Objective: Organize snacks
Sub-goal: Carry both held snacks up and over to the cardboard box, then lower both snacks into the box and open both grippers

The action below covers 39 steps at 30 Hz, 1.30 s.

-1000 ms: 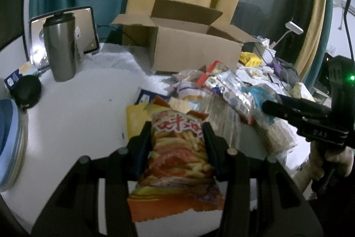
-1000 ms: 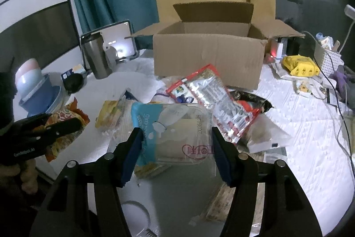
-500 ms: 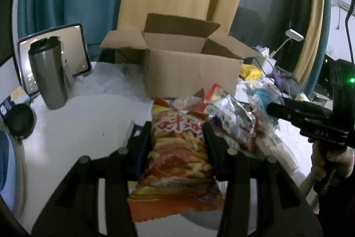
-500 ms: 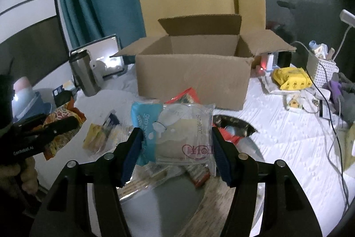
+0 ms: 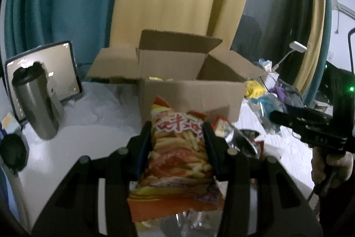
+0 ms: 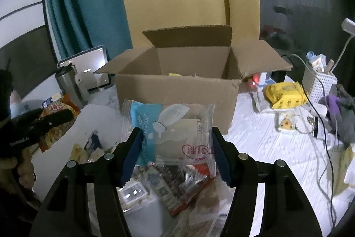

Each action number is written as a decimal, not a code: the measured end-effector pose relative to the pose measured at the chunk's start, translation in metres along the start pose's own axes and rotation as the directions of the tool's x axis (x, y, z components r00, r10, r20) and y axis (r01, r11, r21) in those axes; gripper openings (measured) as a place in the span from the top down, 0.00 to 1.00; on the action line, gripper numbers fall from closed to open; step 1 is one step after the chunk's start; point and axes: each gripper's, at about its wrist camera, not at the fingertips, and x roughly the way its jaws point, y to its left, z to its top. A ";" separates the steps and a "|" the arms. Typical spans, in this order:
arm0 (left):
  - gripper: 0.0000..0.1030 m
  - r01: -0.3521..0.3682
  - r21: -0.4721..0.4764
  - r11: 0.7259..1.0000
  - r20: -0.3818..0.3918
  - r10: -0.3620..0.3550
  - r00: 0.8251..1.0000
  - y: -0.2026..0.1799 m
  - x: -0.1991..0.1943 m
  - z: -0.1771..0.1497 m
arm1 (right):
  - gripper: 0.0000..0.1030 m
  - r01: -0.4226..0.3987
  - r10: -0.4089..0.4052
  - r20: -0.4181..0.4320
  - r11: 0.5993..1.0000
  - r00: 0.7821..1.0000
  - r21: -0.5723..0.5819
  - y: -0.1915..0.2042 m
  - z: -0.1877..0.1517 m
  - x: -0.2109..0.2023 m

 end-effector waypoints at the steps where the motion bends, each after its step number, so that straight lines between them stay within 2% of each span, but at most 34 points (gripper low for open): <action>1: 0.55 0.001 0.003 1.000 0.006 -0.001 1.000 0.000 0.002 0.004 | 0.37 0.001 -0.001 0.005 1.000 1.000 0.000 -0.002 0.003 0.002; 9: 0.55 0.007 0.031 0.999 0.049 -0.009 0.999 0.001 0.027 0.034 | 0.37 0.009 -0.009 0.025 1.000 1.000 -0.002 -0.017 0.025 0.015; 26: 0.55 0.019 0.104 0.994 0.085 -0.028 0.996 0.005 0.084 0.085 | 0.37 0.040 -0.039 0.052 0.999 0.998 -0.019 -0.039 0.063 0.049; 39: 0.55 0.005 0.115 0.993 0.061 -0.012 0.998 0.017 0.146 0.114 | 0.37 0.022 -0.023 0.077 1.000 0.997 0.007 -0.059 0.103 0.096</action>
